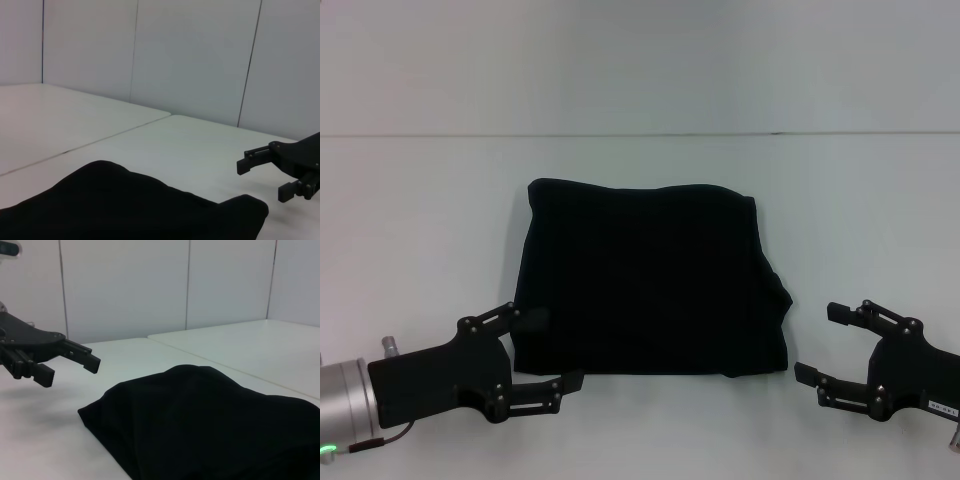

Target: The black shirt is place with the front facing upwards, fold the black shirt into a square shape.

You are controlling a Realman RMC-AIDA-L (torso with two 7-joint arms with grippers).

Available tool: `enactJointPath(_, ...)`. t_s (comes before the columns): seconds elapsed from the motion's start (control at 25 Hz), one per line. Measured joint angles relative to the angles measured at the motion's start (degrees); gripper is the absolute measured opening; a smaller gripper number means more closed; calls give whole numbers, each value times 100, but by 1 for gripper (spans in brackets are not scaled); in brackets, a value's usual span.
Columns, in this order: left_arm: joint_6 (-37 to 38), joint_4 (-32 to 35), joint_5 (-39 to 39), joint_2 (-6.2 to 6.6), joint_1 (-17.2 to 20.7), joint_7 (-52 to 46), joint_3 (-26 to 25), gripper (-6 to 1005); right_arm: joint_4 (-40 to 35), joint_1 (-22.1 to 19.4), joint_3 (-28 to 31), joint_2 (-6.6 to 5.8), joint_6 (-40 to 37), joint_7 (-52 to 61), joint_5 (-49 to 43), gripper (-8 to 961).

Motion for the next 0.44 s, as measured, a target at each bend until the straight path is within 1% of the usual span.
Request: enactJointPath(0.44, 25, 15, 24, 19, 8, 10, -3, 938, 15, -24, 15, -1, -59, 17, 0, 924)
